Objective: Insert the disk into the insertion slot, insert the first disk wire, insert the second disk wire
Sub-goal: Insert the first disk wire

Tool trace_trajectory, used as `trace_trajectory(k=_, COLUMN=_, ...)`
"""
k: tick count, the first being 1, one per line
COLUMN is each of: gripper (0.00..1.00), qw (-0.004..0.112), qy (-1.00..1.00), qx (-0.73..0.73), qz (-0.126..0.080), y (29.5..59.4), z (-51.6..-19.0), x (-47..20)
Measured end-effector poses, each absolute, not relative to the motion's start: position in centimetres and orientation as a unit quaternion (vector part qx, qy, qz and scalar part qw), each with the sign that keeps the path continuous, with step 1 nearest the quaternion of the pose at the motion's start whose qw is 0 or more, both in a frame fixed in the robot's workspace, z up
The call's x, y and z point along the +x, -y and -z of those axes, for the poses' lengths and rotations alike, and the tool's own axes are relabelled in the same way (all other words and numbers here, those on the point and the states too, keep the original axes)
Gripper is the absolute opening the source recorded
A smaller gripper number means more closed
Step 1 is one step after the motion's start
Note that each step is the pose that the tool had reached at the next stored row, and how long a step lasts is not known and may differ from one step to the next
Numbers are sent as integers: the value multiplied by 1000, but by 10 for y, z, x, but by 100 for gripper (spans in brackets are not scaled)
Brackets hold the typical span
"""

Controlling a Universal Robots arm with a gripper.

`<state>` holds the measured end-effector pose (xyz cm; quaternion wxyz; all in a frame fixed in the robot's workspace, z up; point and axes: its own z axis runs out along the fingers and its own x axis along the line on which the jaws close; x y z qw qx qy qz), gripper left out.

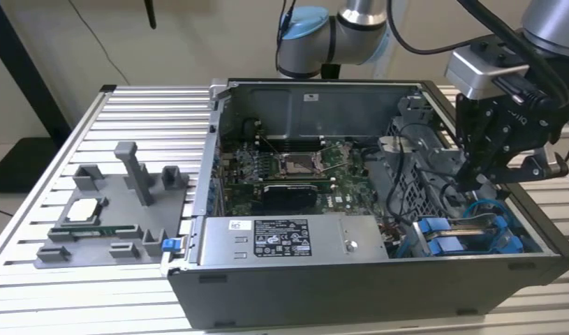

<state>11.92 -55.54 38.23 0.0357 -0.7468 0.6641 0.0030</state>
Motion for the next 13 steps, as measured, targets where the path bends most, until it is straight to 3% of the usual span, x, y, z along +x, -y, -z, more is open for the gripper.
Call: trace_trajectory(k=13, gripper=0, qw=23, qy=-666, qx=-746, qz=-18, y=564, z=-378, x=131)
